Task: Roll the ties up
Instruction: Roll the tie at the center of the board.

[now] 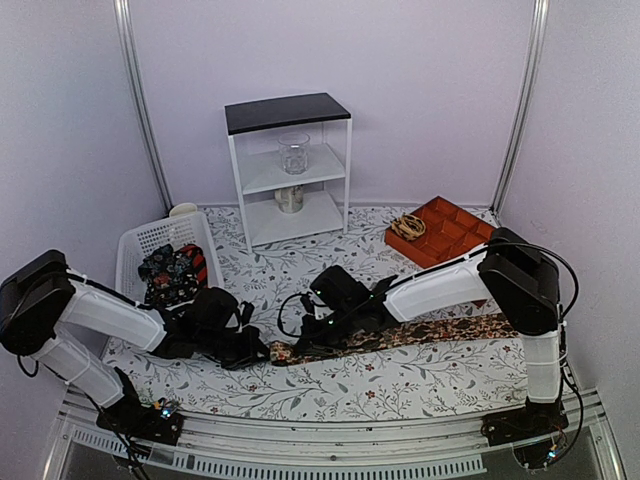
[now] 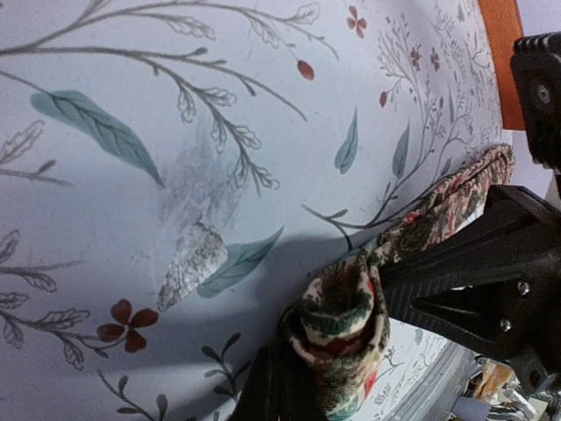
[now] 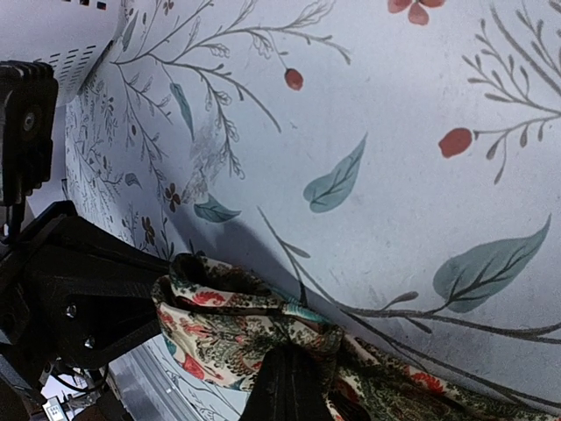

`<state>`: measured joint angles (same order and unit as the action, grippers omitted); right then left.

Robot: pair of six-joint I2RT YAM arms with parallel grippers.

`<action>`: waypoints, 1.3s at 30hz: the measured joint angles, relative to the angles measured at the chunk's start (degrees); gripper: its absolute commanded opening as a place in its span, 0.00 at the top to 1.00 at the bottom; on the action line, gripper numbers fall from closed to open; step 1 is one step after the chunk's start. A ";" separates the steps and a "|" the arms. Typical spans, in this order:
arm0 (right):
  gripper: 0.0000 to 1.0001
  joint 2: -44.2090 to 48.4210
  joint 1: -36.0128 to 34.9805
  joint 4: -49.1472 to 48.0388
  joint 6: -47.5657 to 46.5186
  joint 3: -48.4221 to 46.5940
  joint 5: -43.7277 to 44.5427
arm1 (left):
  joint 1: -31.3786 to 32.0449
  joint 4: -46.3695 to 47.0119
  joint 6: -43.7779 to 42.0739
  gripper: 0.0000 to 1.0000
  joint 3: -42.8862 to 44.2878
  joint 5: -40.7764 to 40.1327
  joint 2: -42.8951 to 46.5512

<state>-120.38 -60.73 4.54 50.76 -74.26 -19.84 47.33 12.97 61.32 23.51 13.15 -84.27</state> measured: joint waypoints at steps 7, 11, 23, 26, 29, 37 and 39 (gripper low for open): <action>0.98 0.85 0.13 -5.60 0.63 3.50 -0.02 | 0.00 2.78 2.01 1.00 -0.09 2.47 0.70; 0.96 1.16 0.79 -9.79 1.16 5.86 -1.79 | 0.00 6.21 2.95 1.00 -0.09 3.80 0.98; 0.96 3.98 2.78 -14.32 2.60 11.39 -4.37 | 0.79 9.35 3.89 1.00 1.20 5.35 -2.75; 0.96 4.79 3.08 -14.23 2.58 12.41 -3.67 | 0.90 9.22 3.85 1.00 2.80 5.40 -3.04; 0.96 5.11 3.21 -14.21 2.56 12.87 -3.10 | 1.01 9.11 3.72 1.00 3.76 5.38 -3.26; 0.94 5.14 3.28 -14.21 2.10 12.87 -3.19 | 1.44 7.37 3.34 1.00 4.68 4.66 -4.24; 0.94 5.38 3.28 -13.77 1.92 12.87 -2.97 | 1.44 6.36 3.15 1.00 4.74 4.17 -4.24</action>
<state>-115.00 -57.45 -9.23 52.69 -61.39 -22.81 48.77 19.33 64.47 28.25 17.32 -88.51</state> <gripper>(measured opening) 0.059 0.003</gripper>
